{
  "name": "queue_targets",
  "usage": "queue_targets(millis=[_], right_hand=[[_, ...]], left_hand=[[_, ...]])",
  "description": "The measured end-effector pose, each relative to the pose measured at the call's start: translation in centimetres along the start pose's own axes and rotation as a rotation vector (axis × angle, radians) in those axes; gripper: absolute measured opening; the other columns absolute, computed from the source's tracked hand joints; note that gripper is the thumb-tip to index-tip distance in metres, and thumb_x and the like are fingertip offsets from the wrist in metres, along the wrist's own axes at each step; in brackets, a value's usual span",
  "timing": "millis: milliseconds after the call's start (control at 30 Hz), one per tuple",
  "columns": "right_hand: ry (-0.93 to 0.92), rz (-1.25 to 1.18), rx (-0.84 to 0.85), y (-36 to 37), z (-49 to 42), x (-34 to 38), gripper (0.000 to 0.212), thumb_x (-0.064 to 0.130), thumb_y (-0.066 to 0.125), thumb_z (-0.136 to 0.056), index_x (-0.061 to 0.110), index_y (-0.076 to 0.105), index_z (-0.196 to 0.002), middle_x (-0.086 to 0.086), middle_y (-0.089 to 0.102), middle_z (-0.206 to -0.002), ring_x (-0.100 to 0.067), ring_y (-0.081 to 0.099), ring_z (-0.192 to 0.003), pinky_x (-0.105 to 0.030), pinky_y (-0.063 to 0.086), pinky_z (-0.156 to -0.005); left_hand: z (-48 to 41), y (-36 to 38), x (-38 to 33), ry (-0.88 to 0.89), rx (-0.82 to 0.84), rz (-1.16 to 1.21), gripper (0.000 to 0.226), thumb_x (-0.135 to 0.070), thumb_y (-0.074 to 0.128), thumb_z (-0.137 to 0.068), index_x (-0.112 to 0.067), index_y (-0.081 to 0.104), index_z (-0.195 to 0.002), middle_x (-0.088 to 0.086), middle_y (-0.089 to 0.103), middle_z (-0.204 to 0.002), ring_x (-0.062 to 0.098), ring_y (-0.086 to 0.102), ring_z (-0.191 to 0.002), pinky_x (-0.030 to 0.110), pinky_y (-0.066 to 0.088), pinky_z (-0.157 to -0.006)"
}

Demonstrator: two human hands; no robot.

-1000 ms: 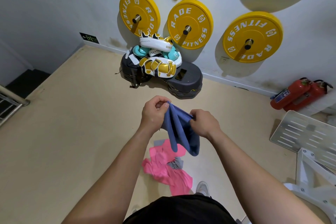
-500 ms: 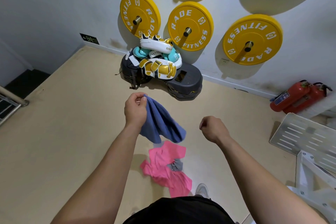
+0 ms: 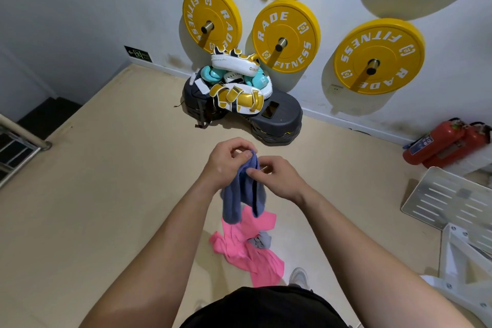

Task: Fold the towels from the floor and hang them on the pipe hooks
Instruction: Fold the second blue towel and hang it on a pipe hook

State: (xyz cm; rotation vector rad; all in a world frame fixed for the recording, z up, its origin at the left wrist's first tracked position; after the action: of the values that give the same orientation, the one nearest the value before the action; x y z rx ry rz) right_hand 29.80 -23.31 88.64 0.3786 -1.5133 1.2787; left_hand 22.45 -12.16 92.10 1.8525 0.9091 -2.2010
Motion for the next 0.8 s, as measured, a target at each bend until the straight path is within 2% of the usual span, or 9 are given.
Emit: queue_targets(millis=[100,200,333,467,633,733,800], right_hand=[[0.017,0.021,-0.015,-0.1,0.5,-0.3,0.03,0.012,0.055,-0.089,0.03,0.056,-0.065,0.016,0.054,-0.056,-0.004,0.046,-0.057,-0.022,0.035,-0.056],[0.061,0.036,-0.013,-0.7,0.9,-1.2,0.028,0.003,0.047,-0.081,0.024,0.059,-0.067,0.011,0.059,-0.062,-0.007,0.047,-0.061,-0.025,0.04,-0.058],[0.173,0.087,0.007,-1.2,1.6,-4.5,0.016,0.005,0.051,-0.075,0.014,0.065,-0.077,0.002,0.064,-0.074,-0.013,0.053,-0.069,-0.034,0.052,-0.07],[0.292,0.117,0.007,-1.5,2.9,-8.3,0.012,0.007,0.054,-0.072,0.009,0.064,-0.078,-0.001,0.062,-0.069,-0.018,0.055,-0.061,-0.042,0.056,-0.066],[0.363,0.175,-0.034,-2.3,3.7,-10.0,0.012,0.006,0.058,-0.074,0.01,0.066,-0.081,-0.011,0.069,-0.08,-0.022,0.056,-0.064,-0.039,0.055,-0.065],[0.396,0.233,-0.034,-2.8,4.2,-10.9,0.008,0.008,0.059,-0.076,0.015,0.064,-0.077,-0.006,0.064,-0.074,-0.023,0.054,-0.066,-0.032,0.047,-0.059],[0.423,0.248,-0.047,-3.4,4.7,-11.5,0.013,0.01,0.059,-0.079,0.022,0.062,-0.074,-0.002,0.064,-0.074,-0.023,0.057,-0.071,-0.028,0.043,-0.06]], left_hand=[[0.2,-0.4,0.6,-0.019,-0.048,0.003,0.02,-0.008,0.06,-0.093,-0.023,0.071,-0.089,-0.014,0.069,-0.082,0.006,0.056,-0.069,0.022,0.05,-0.068],[0.5,-0.6,0.8,-0.057,-0.101,0.014,0.018,-0.012,0.059,-0.095,-0.025,0.071,-0.091,-0.012,0.068,-0.088,0.004,0.056,-0.072,0.014,0.046,-0.064],[0.6,-1.1,0.7,-0.086,-0.158,0.078,0.015,-0.015,0.06,-0.096,-0.024,0.071,-0.094,-0.005,0.069,-0.099,0.012,0.062,-0.086,0.019,0.049,-0.069],[0.5,-2.1,0.5,-0.077,-0.205,0.095,0.019,-0.012,0.06,-0.095,-0.027,0.07,-0.09,-0.004,0.068,-0.099,0.014,0.062,-0.089,0.02,0.051,-0.071],[0.4,-3.2,1.6,-0.128,-0.274,0.077,0.016,-0.011,0.06,-0.095,-0.022,0.071,-0.095,-0.008,0.068,-0.098,0.014,0.061,-0.095,0.021,0.048,-0.076],[0.4,-4.6,2.6,-0.177,-0.369,0.121,0.016,-0.012,0.059,-0.096,-0.023,0.071,-0.098,-0.01,0.068,-0.1,0.014,0.062,-0.098,0.028,0.053,-0.081],[0.2,-5.5,3.0,-0.19,-0.413,0.098,0.016,-0.013,0.059,-0.097,-0.023,0.071,-0.1,-0.011,0.068,-0.1,0.012,0.061,-0.098,0.03,0.054,-0.083]])
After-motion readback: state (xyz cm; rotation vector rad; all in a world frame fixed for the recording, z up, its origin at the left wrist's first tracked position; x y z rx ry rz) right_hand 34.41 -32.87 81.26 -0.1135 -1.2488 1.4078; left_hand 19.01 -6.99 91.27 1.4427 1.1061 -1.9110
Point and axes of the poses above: each hand's wrist, its own z-axis away from the middle knuckle, its own y-axis out of the palm, x = y × z, the point moved 8 cm from there along -z, towards the middle knuckle
